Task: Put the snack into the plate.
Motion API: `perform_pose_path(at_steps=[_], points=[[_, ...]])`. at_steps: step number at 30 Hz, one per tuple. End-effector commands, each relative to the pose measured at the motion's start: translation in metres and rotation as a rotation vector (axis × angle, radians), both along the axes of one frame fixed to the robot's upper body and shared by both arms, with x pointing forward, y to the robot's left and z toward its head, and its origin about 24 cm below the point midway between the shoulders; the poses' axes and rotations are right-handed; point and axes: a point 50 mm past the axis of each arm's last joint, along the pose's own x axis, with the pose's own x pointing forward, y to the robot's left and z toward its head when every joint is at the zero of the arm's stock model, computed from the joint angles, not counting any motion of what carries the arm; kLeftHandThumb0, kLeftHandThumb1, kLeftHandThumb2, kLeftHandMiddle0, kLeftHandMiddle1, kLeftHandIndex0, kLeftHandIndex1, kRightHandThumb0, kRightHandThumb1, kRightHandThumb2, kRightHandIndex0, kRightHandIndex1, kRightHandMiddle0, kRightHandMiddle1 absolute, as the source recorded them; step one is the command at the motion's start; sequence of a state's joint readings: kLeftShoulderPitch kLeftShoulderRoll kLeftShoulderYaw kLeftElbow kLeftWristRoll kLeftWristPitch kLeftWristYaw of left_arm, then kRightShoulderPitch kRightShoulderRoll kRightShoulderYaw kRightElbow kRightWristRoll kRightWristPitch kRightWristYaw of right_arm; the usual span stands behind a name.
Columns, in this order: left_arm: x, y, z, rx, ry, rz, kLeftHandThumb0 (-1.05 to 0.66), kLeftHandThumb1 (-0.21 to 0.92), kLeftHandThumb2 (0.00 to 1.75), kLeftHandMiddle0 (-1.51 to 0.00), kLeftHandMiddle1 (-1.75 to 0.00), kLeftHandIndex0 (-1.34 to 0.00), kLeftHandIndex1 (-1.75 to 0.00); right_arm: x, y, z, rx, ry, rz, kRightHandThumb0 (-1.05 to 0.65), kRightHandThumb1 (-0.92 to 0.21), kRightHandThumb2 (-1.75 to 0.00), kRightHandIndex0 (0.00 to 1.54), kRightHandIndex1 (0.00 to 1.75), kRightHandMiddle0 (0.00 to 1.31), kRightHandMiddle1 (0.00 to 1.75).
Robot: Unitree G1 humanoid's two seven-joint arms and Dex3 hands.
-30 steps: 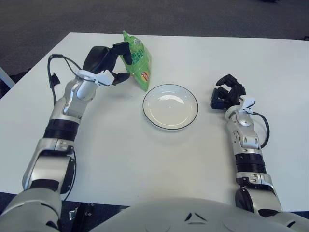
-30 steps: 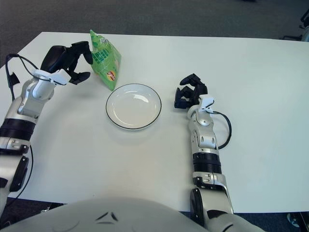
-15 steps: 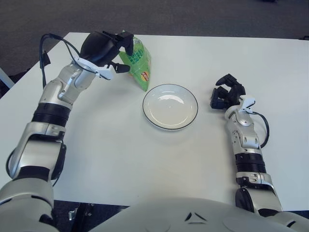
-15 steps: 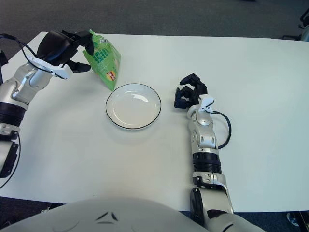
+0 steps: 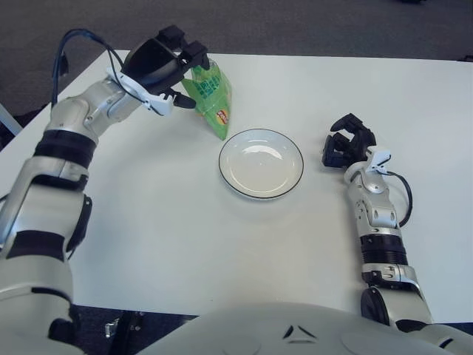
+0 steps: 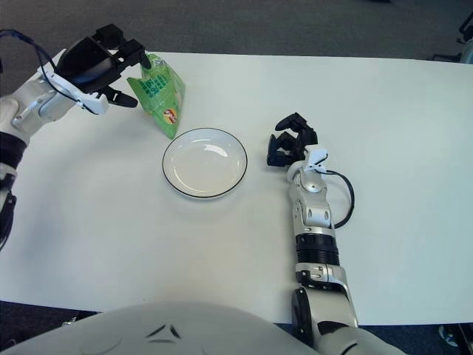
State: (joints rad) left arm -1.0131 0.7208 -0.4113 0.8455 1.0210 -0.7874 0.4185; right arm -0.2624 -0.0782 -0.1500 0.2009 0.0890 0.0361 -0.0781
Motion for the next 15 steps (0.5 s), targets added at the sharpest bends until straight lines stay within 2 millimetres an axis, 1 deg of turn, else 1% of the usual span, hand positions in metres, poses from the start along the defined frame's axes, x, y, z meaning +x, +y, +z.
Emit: perform_pose_path(at_steps=[1, 5, 6, 7, 8, 9, 10, 12, 13, 14, 15], points=[[0.0031, 0.0005, 0.0020, 0.035, -0.018, -0.015, -0.82, 0.55, 0.67, 0.00, -0.52, 0.00, -0.87, -0.0232, -0.0004, -0.0468, 0.031, 0.184, -0.018, 0.00, -0.04, -1.63, 0.84, 1.71, 0.58, 1.75], [0.0051, 0.0000, 0.0001, 0.069, -0.005, -0.024, -0.84, 0.55, 0.66, 0.00, -0.40, 0.00, -0.81, -0.0233, -0.0006, -0.0467, 0.031, 0.185, -0.019, 0.00, -0.04, -1.63, 0.84, 1.71, 0.58, 1.75], [0.0059, -0.0002, -0.0006, 0.090, 0.004, -0.025, -0.85, 0.54, 0.66, 0.00, -0.36, 0.00, -0.79, -0.0234, -0.0006, -0.0467, 0.030, 0.184, -0.019, 0.00, -0.04, -1.63, 0.84, 1.71, 0.58, 1.75], [0.0064, -0.0003, -0.0009, 0.104, 0.009, -0.025, -0.86, 0.55, 0.65, 0.00, -0.28, 0.00, -0.73, -0.0234, -0.0006, -0.0467, 0.030, 0.184, -0.019, 0.00, -0.04, -1.63, 0.84, 1.71, 0.58, 1.75], [0.0071, -0.0006, -0.0014, 0.127, 0.013, -0.026, -0.87, 0.55, 0.65, 0.00, -0.25, 0.00, -0.71, -0.0234, -0.0006, -0.0466, 0.030, 0.183, -0.019, 0.00, -0.04, -1.63, 0.84, 1.71, 0.58, 1.75], [0.0076, -0.0007, -0.0016, 0.143, 0.015, -0.027, -0.90, 0.59, 0.61, 0.00, -0.18, 0.00, -0.62, -0.0234, -0.0006, -0.0466, 0.030, 0.183, -0.019, 0.00, -0.04, -1.63, 0.84, 1.71, 0.58, 1.75], [0.0083, -0.0011, -0.0024, 0.163, 0.009, -0.031, -0.91, 0.61, 0.59, 0.00, -0.15, 0.00, -0.58, -0.0235, -0.0006, -0.0466, 0.031, 0.182, -0.019, 0.00, -0.04, -1.63, 0.84, 1.71, 0.58, 1.75], [0.0090, -0.0012, -0.0037, 0.186, -0.003, -0.040, -0.98, 0.70, 0.52, 0.00, -0.06, 0.00, -0.41, -0.0239, -0.0002, -0.0467, 0.031, 0.181, -0.018, 0.00, -0.04, -1.63, 0.84, 1.71, 0.58, 1.75], [0.0092, -0.0013, -0.0043, 0.193, -0.008, -0.045, -1.00, 0.76, 0.46, 0.00, -0.04, 0.00, -0.33, -0.0240, -0.0001, -0.0468, 0.031, 0.181, -0.017, 0.00, -0.04, -1.63, 0.84, 1.71, 0.58, 1.75], [0.0093, -0.0020, -0.0058, 0.202, -0.018, -0.053, -1.01, 0.78, 0.44, 0.00, -0.03, 0.00, -0.31, -0.0241, -0.0001, -0.0468, 0.031, 0.182, -0.016, 0.00, -0.04, -1.63, 0.84, 1.71, 0.58, 1.75], [0.0094, -0.0025, -0.0069, 0.209, -0.025, -0.060, -1.02, 0.83, 0.40, 0.00, -0.02, 0.00, -0.23, -0.0241, -0.0001, -0.0468, 0.032, 0.182, -0.015, 0.00, -0.04, -1.63, 0.84, 1.71, 0.58, 1.75]])
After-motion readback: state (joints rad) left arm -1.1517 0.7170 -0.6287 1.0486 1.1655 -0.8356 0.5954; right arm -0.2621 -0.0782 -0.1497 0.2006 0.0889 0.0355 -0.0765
